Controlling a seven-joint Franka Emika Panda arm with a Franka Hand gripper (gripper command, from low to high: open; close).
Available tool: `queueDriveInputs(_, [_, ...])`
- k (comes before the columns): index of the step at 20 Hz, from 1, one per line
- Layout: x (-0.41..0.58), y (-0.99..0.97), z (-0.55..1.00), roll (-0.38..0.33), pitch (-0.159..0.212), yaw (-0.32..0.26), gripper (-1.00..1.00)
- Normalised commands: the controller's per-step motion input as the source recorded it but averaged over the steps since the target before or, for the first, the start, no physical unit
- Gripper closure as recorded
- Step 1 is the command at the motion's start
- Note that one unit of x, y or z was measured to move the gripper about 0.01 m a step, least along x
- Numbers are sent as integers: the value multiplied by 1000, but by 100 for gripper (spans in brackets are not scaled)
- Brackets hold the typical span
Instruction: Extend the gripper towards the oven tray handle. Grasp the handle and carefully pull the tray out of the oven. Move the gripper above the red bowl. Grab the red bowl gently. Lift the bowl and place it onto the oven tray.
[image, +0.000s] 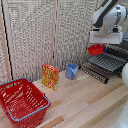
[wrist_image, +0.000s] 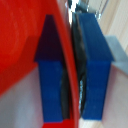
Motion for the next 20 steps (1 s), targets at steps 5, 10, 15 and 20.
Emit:
queueDriveInputs(5, [136, -699, -182, 17, -25, -67, 100])
queueDriveInputs(10, [14, -486, -281, 0, -68, -195, 100])
queueDriveInputs(15, [39, -251, -201, 0, -24, -267, 100])
queueDriveInputs(20, [0, -43, -13, 0, -9, -65, -100])
